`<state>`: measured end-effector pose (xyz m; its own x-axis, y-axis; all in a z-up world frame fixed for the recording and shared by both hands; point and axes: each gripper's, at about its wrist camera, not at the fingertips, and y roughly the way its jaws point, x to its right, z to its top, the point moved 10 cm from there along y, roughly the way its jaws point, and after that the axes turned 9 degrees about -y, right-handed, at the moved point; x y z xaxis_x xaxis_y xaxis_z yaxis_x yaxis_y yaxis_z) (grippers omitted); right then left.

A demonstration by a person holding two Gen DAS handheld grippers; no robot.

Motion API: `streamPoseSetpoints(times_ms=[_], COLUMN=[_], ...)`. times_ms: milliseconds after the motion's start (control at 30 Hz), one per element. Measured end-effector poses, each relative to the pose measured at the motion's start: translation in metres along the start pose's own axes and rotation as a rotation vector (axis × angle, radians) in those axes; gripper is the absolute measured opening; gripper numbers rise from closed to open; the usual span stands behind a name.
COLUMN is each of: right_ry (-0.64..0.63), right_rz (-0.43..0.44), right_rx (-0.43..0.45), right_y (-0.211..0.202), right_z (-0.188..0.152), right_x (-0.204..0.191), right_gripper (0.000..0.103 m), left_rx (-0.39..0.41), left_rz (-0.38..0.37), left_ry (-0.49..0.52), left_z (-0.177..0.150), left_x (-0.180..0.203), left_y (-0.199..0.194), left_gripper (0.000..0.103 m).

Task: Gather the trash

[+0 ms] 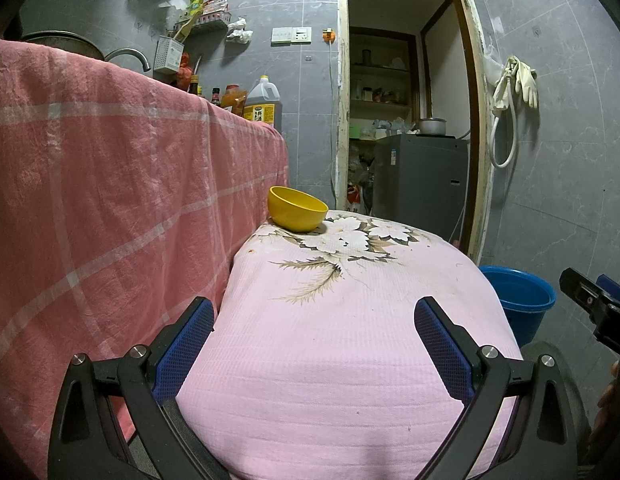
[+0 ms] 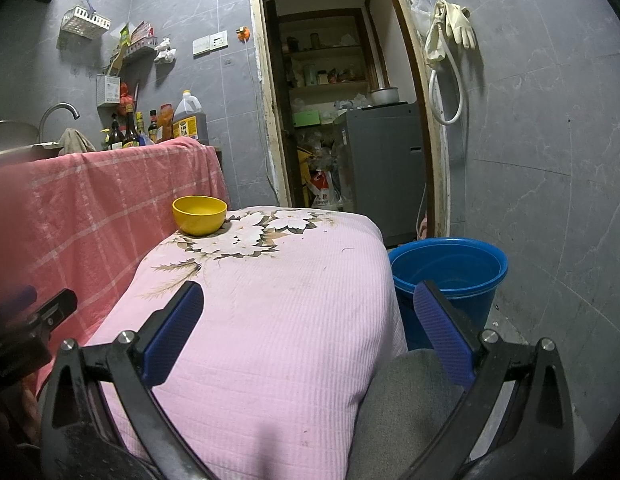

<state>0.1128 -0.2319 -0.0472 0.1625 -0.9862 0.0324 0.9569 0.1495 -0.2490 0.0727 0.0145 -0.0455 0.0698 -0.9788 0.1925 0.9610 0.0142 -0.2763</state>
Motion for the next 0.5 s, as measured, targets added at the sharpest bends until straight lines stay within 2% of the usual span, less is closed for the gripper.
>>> streamPoseSetpoints(times_ms=[500], right_ry=[0.003], right_rz=[0.000], right_rx=[-0.001], right_y=[-0.0001], right_z=[-0.0006], right_x=[-0.0001], right_gripper=[0.103], left_rx=[-0.001], left_rz=[-0.001], left_ry=[0.003], left_z=[0.0001], left_x=[-0.0011], left_y=[0.0006], left_gripper=[0.098])
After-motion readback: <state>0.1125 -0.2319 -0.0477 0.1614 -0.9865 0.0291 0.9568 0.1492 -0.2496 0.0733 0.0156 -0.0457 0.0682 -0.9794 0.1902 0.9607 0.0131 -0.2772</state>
